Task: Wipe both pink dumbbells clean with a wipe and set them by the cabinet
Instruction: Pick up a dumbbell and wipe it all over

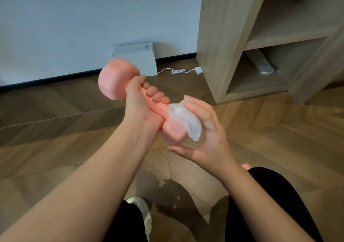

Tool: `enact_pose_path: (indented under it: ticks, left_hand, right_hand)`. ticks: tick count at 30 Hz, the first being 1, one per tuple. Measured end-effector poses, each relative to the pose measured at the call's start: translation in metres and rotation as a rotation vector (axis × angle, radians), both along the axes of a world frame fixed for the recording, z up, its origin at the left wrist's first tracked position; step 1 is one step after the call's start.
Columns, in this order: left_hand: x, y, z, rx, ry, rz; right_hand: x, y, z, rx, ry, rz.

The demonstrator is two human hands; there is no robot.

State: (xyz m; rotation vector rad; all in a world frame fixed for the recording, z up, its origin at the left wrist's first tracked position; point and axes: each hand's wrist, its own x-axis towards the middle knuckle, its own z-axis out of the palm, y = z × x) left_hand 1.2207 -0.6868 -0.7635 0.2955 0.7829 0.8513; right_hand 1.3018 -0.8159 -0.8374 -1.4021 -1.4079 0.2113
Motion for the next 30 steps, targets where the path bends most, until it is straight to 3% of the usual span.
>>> enact_pose_path:
  ticks: [3, 5, 10, 15, 19, 22, 30]
  left_hand:
    - [0.002, 0.000, 0.002, 0.028, -0.002, 0.005]
    - [0.003, 0.000, 0.003, 0.036, -0.002, 0.001]
    - [0.004, 0.000, 0.003, 0.006, -0.039, 0.026]
    - [0.004, 0.001, 0.002, 0.010, -0.059, 0.007]
    - [0.005, 0.000, 0.002, 0.018, -0.070, -0.003]
    - [0.005, 0.000, 0.002, 0.020, -0.075, -0.013]
    - [0.001, 0.000, 0.001, 0.085, -0.038, -0.051]
  right_hand:
    - [0.000, -0.005, 0.003, -0.205, 0.146, -0.035]
    - [0.001, -0.006, 0.004, -0.273, 0.136, -0.051]
    - [0.007, -0.004, 0.018, -0.185, -0.123, -0.217]
    - [0.005, -0.008, 0.017, -0.136, -0.052, -0.135]
    - [0.006, -0.008, 0.018, -0.132, -0.282, -0.272]
    - [0.004, -0.007, 0.018, -0.074, -0.102, -0.136]
    - [0.003, -0.004, 0.010, -0.370, 0.332, -0.005]
